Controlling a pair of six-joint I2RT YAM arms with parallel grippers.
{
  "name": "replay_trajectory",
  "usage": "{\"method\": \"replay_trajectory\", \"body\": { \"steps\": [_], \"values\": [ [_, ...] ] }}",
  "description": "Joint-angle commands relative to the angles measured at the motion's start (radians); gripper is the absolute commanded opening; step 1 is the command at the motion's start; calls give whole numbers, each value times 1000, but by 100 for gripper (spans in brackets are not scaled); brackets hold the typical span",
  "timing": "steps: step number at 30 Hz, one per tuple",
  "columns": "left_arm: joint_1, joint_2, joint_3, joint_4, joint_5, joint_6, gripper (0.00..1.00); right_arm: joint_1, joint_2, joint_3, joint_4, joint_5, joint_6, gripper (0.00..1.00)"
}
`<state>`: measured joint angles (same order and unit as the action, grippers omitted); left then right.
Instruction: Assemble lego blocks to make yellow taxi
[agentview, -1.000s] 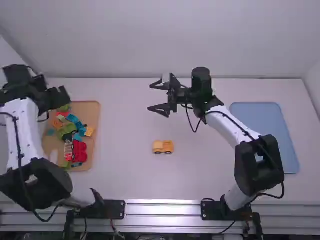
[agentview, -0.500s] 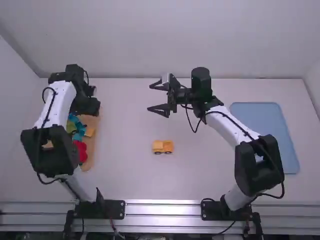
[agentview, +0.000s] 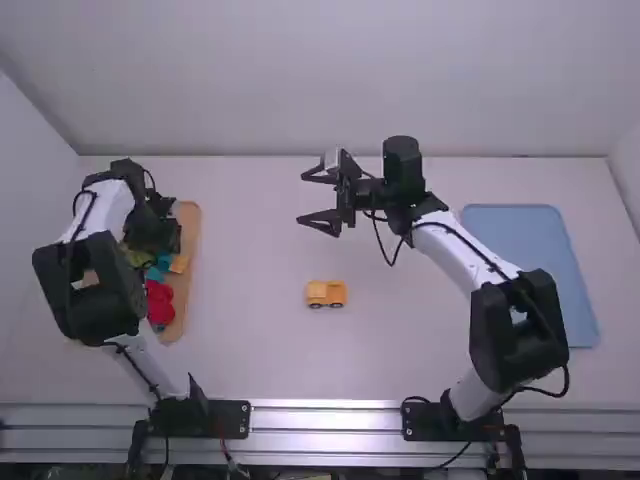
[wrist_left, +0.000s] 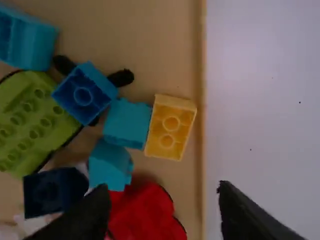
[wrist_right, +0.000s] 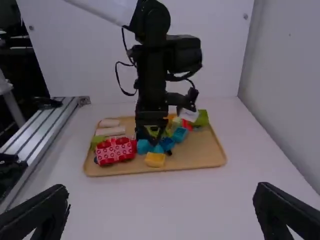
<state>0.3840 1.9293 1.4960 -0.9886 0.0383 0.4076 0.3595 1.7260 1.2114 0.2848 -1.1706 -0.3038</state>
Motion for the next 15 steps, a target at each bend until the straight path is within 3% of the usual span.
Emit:
{"method": "replay_trajectory", "body": {
  "steps": [1, 6, 10, 15],
  "values": [
    [-19, 1, -38, 16, 93, 65, 47, -9, 2, 33, -3, -3, -16, 99],
    [-61, 1, -103, 70, 71, 106, 45, -13, 2, 33, -12, -3, -21, 99],
    [-76, 0, -146, 140, -48, 0, 45, -14, 2, 33, -12, 3, -45, 99],
    [-53, 0, -188, 221, -57, -39, 45, -13, 2, 33, -13, 26, -44, 99]
  ]
}}
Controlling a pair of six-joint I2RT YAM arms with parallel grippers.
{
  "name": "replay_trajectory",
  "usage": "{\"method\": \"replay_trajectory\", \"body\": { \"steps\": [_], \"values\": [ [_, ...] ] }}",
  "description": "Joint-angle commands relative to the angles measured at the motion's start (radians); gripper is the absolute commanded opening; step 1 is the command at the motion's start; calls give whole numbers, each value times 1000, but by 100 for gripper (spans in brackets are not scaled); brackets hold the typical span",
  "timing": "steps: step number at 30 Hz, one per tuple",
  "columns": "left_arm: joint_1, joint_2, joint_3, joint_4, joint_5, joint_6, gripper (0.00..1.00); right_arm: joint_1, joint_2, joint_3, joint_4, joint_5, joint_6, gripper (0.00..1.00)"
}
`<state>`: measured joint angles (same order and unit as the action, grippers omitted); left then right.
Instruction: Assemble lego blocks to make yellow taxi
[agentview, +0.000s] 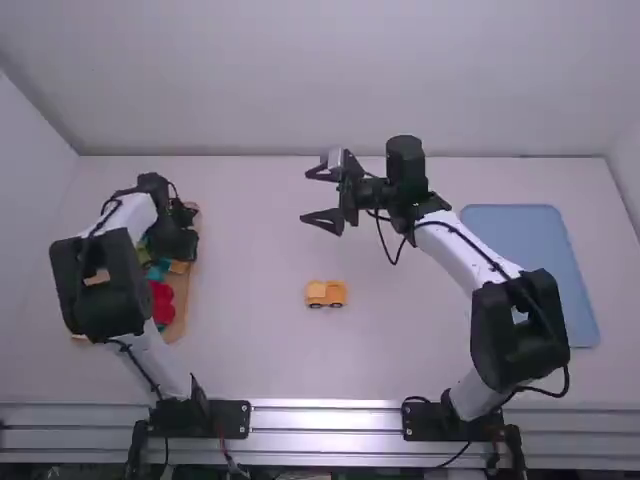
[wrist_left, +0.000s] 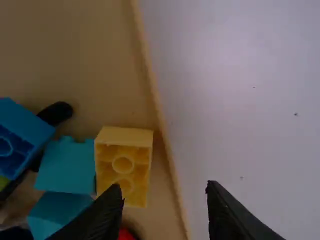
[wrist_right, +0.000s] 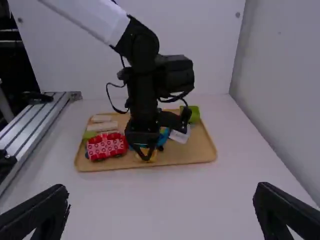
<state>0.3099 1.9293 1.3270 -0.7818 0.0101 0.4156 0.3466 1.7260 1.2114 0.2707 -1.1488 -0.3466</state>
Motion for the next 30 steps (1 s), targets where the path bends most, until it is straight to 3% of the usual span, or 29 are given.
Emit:
{"method": "replay_trajectory", "body": {
  "steps": [1, 6, 14, 30],
  "values": [
    [25, 0, -23, 25, -25, -50, 45, 0, 2, 33, 2, 5, -2, 99],
    [36, 0, -48, 71, 46, -22, 48, 0, 2, 33, 2, 5, -2, 99],
    [46, 0, -76, 138, 5, -31, 45, 0, 2, 33, 5, 5, -3, 99],
    [97, -7, -100, 111, 76, 3, 44, 0, 2, 33, 13, 5, -3, 99]
  ]
}}
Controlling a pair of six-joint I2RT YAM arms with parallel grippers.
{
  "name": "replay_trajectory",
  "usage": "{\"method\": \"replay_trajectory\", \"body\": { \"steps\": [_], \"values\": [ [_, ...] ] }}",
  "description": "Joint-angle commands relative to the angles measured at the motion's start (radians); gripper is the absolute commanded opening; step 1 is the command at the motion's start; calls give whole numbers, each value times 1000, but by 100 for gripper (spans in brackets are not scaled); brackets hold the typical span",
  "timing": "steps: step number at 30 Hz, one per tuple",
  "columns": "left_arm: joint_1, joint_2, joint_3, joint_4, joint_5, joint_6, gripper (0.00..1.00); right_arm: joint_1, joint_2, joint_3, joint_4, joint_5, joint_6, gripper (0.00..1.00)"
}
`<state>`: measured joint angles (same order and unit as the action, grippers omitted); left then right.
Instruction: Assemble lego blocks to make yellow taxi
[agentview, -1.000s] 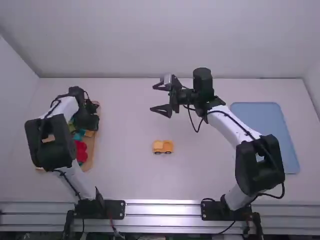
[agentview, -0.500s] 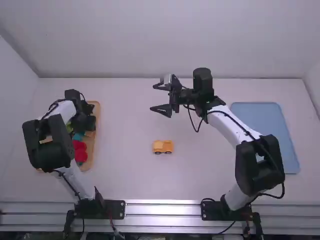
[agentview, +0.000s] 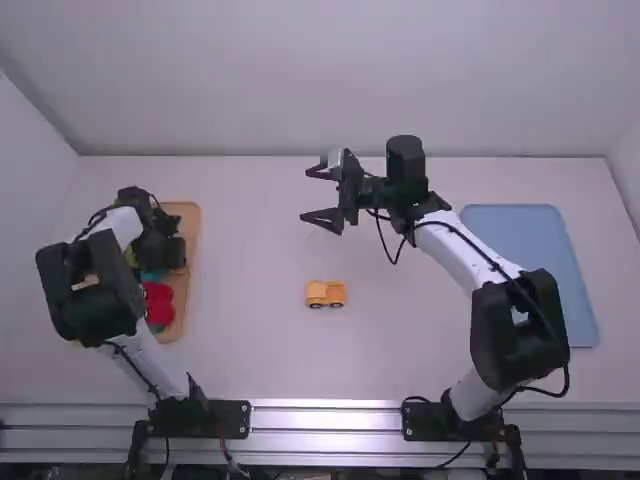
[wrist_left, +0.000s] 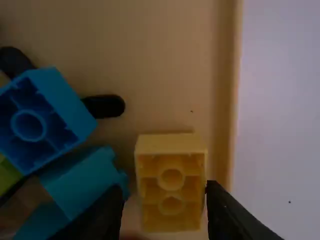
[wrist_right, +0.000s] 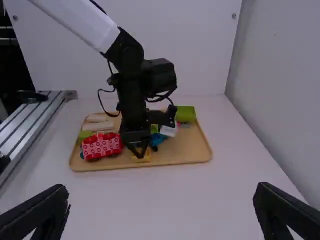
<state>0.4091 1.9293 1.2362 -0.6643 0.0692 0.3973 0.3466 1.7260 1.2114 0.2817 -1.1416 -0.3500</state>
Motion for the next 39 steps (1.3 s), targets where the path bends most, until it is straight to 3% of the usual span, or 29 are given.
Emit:
{"method": "replay_trajectory", "body": {
  "steps": [1, 14, 26, 33, 39],
  "values": [
    [-3, -7, -9, -21, 17, 45, 44, 0, 2, 33, 3, -2, 1, 99],
    [-3, -7, -74, 58, -25, 18, 42, 0, 2, 33, 6, -2, 1, 99],
    [-3, -12, -78, 137, 17, -34, 25, 0, 2, 33, 6, -2, 2, 99],
    [-3, -136, -79, 137, 127, -30, 20, 0, 2, 33, 5, 56, 3, 99],
    [-55, -374, -116, 129, 449, 160, 21, 0, 2, 33, -22, 83, 13, 99]
  ]
}}
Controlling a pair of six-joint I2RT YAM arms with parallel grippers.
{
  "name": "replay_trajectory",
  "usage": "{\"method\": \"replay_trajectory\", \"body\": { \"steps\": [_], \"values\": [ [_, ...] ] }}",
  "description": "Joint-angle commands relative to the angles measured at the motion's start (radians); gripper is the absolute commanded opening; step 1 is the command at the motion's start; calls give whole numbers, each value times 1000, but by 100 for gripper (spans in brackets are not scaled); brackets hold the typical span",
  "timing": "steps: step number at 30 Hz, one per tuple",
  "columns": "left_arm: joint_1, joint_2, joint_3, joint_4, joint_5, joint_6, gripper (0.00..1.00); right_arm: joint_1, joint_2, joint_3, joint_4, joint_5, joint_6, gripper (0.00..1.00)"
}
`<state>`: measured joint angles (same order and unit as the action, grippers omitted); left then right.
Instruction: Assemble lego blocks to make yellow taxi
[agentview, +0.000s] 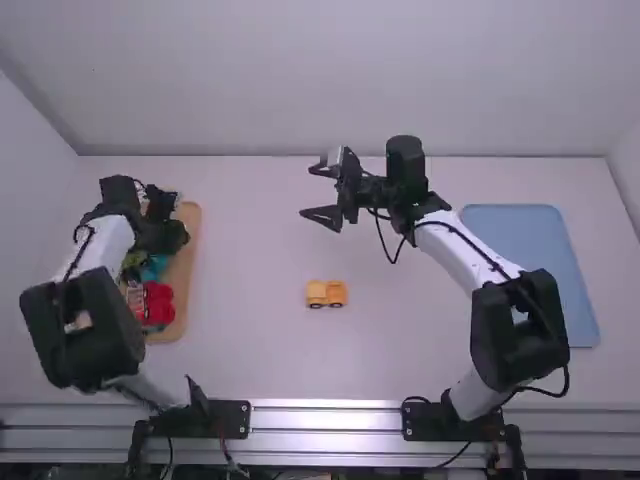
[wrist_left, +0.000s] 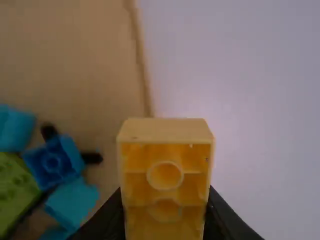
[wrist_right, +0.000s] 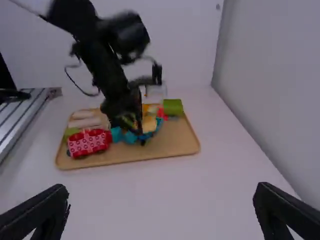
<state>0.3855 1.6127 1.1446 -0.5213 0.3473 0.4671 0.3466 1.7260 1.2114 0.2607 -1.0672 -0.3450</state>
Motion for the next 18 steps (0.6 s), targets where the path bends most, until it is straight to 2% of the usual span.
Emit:
{"method": "replay_trajectory", "body": {
  "steps": [1, 3, 7, 10, 13, 15, 18],
  "values": [
    [-73, -120, -58, 23, 261, 127, 21, 0, 2, 33, -13, -14, 5, 99],
    [-116, -159, -90, 66, 323, 136, 23, 4, 2, 33, -16, -39, 5, 99],
    [-253, -203, -187, 243, 465, 128, 20, 27, 2, 33, -15, -58, 11, 99],
    [-357, -203, -266, 446, 641, 108, 19, 24, 2, 32, -19, -112, 29, 99],
    [-389, -203, -306, 584, 723, 70, 19, 9, 2, 24, -24, -203, -6, 99],
    [-408, -203, -348, 751, 807, -1, 19, -13, 2, -6, -22, -307, -51, 99],
    [-418, -203, -381, 894, 884, -76, 20, -19, 3, -45, 16, -344, -71, 99]
  ]
}}
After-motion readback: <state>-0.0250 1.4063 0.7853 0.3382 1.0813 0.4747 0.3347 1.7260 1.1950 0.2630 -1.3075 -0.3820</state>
